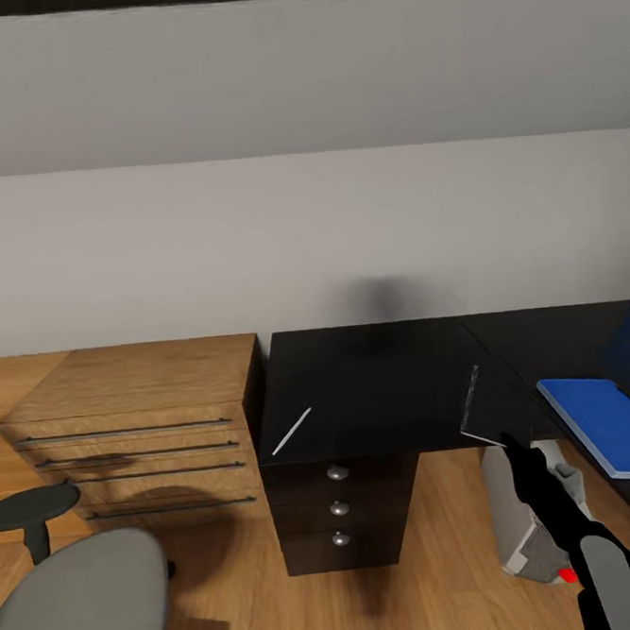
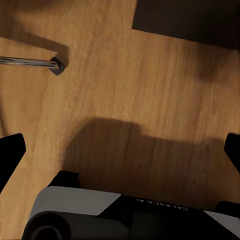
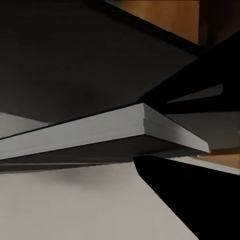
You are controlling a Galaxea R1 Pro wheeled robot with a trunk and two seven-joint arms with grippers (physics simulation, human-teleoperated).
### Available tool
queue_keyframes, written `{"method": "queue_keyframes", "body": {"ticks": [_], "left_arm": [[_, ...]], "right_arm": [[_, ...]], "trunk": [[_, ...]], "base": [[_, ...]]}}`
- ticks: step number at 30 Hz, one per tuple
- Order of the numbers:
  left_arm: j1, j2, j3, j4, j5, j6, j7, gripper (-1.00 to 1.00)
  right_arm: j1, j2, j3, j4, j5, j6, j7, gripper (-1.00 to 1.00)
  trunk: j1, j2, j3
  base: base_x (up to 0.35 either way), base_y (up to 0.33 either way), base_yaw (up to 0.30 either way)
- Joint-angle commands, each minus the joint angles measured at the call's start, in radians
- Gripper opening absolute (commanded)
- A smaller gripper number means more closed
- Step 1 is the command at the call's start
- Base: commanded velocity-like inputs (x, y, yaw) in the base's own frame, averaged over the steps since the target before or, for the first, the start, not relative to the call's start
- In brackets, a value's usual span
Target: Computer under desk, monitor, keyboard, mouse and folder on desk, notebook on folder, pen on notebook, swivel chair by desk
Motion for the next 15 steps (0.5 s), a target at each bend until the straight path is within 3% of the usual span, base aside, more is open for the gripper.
{"method": "queue_keyframes", "body": {"ticks": [1, 2, 3, 8, 10, 15], "left_arm": [[0.000, 0.000, -0.001, 0.001, 0.009, 0.002, 0.008, 1.00], [0.000, 0.000, -0.001, 0.002, 0.009, 0.002, 0.008, 1.00], [0.000, 0.000, -0.002, 0.006, 0.009, 0.002, 0.007, 1.00], [0.000, 0.000, -0.002, 0.010, 0.009, 0.002, 0.007, 1.00], [0.000, 0.000, -0.005, 0.023, 0.009, 0.002, 0.006, 1.00], [0.000, 0.000, -0.010, 0.038, 0.008, 0.001, 0.006, 1.00]], "right_arm": [[-0.001, 0.001, -0.013, -0.006, -0.013, 0.011, -0.014, -1.00], [-0.001, 0.001, -0.016, -0.007, -0.017, 0.012, -0.024, -1.00], [-0.001, 0.000, -0.026, -0.011, -0.062, 0.014, -0.097, -1.00], [-0.001, 0.000, -0.036, -0.013, -0.147, 0.015, -0.204, -1.00], [-0.001, -0.010, -0.040, -0.013, -0.199, 0.016, -0.257, -1.00], [-0.001, -0.024, -0.042, -0.014, -0.220, 0.016, -0.277, -1.00]], "trunk": [[0.000, -0.001, -0.002], [0.000, -0.001, -0.003], [0.000, -0.001, -0.004], [0.000, -0.001, -0.009], [0.000, -0.001, -0.011], [0.000, -0.001, -0.016]], "base": [[0.000, 0.000, -0.211], [0.000, 0.000, -0.212], [0.000, 0.000, -0.213], [0.000, 0.000, -0.212], [0.000, 0.000, -0.202], [0.000, 0.000, -0.189]]}}
